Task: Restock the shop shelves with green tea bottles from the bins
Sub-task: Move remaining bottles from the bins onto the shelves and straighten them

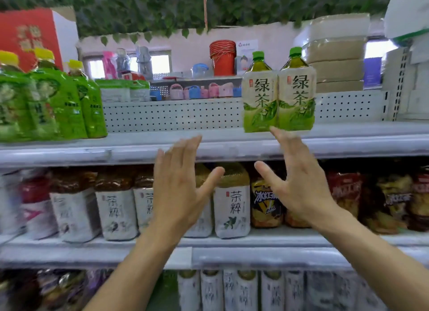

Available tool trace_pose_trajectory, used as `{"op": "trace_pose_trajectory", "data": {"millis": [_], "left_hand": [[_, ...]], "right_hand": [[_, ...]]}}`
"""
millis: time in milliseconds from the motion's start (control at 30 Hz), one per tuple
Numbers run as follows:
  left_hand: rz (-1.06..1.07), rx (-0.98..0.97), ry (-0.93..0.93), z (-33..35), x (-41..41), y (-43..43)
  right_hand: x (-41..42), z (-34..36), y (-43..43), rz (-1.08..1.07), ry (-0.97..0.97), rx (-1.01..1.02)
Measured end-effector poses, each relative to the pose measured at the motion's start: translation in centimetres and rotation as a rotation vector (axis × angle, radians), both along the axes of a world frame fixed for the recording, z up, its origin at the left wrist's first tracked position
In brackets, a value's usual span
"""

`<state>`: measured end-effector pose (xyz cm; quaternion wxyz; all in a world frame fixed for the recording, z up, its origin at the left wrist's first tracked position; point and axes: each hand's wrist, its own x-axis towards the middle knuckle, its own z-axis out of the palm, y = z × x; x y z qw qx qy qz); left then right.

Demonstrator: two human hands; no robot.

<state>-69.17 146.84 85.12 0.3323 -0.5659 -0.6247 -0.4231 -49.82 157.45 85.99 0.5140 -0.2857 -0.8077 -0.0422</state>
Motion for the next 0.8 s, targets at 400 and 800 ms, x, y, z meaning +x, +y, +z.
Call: {"op": "trace_pose_trajectory", "data": {"millis": [400,800], "left_hand": [[0.242,-0.387,-0.02,-13.6,-10.2,-23.0],[0.405,-0.725,-0.243,-25.0,-23.1,-34.3]], "right_hand": [[-12.7,-15.1,-21.3,0.055,-0.293,-0.103],[-26.9,-26.1,-30.4,0.264,-0.555,-0.367]]}}
